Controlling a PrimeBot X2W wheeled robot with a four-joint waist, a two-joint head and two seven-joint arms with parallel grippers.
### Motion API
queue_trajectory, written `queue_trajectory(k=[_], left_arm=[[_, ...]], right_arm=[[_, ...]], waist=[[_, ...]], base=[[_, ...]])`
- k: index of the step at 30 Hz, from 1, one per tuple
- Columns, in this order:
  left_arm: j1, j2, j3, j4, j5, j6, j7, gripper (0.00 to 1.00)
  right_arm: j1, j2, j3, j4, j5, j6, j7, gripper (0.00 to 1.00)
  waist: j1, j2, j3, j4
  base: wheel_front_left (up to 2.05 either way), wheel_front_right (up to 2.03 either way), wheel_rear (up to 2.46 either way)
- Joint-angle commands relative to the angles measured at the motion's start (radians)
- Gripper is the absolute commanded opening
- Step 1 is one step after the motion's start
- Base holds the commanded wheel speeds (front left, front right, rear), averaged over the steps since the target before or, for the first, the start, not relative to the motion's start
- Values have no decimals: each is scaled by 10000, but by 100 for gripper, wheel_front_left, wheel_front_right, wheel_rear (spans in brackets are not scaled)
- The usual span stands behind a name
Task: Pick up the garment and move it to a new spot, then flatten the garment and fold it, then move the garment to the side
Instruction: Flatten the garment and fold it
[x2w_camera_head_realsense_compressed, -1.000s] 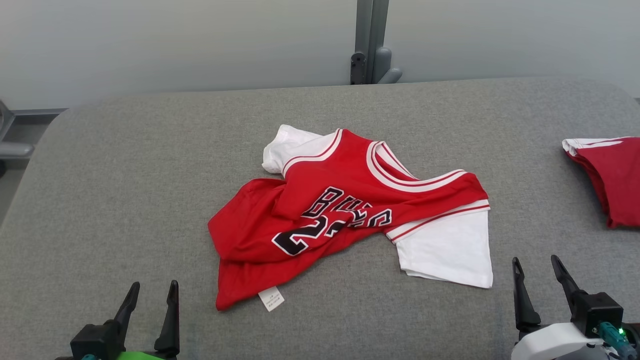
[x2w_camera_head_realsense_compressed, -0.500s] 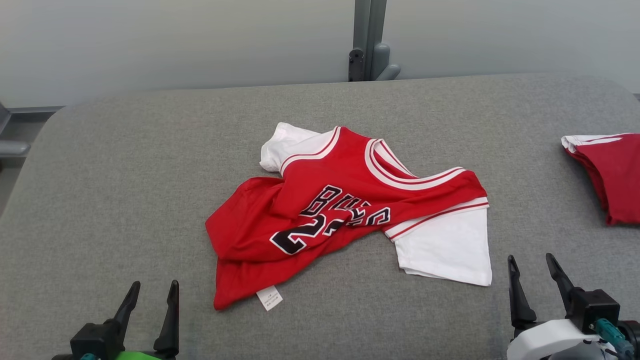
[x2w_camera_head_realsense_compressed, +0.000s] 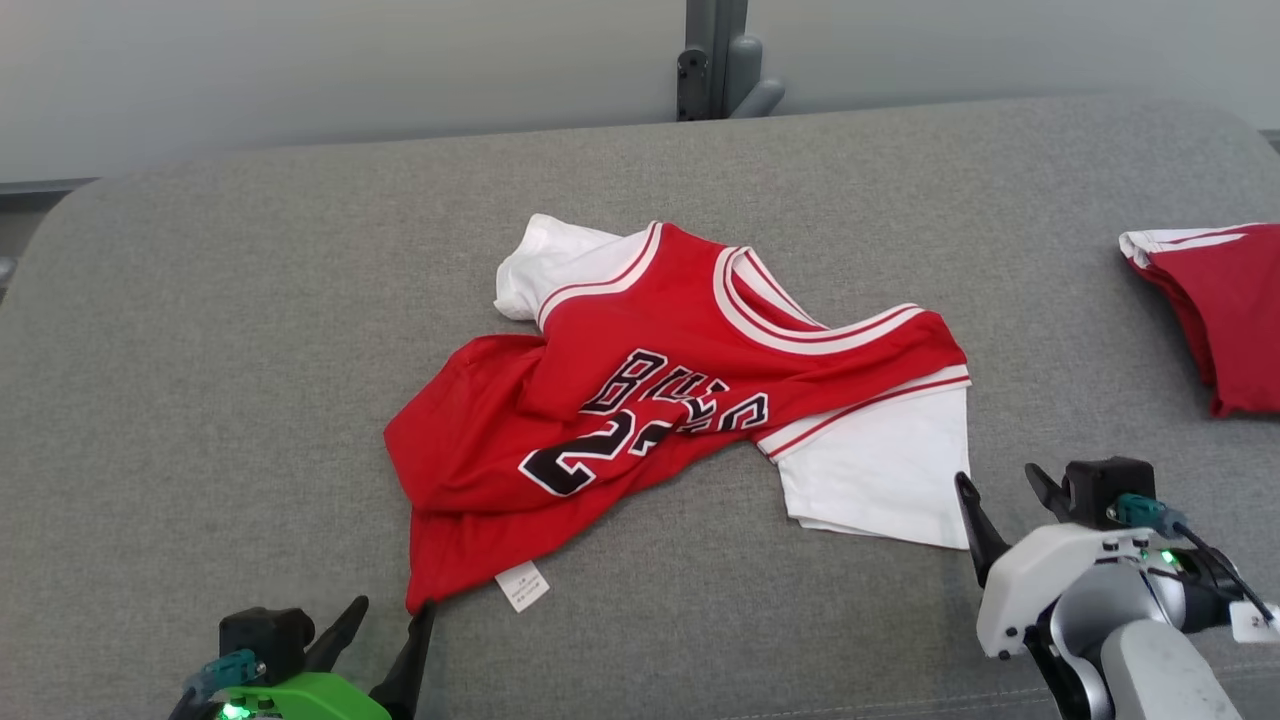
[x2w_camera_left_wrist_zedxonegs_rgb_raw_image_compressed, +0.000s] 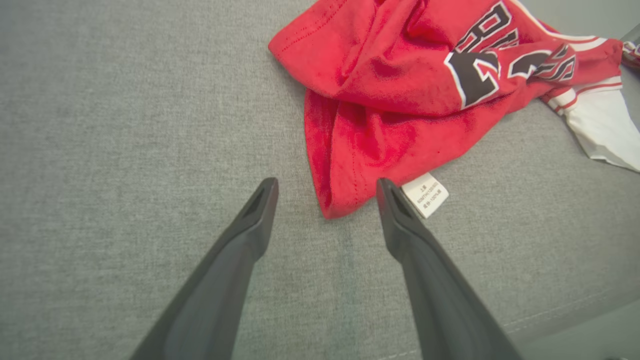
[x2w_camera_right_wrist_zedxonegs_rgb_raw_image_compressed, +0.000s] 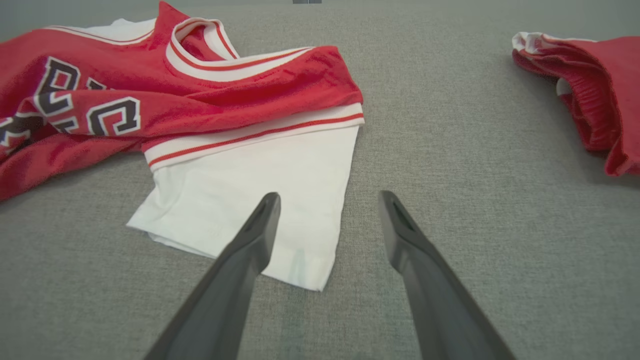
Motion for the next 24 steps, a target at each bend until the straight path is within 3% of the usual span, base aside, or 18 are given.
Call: queue_trajectory(k=[1, 9, 24], left_arm=[[-226, 204, -106, -56, -60, 3, 185, 100], [-663, 461, -396, 196, -647, 3, 645, 100], [-988, 1076, -2012, -30, -1942, 2, 429, 100]], right_arm=[[-291, 47, 10, 62, 58, -19, 217, 100], [-1116, 276, 192, 905, -294, -19, 1183, 100], [-1217, 387, 264, 1734, -177, -21, 925, 100]], waist=[[0, 91, 385, -148], [0, 91, 1145, -79], [0, 91, 1325, -173]], base=[[0, 0, 0], [0, 0, 0], [0, 0, 0]])
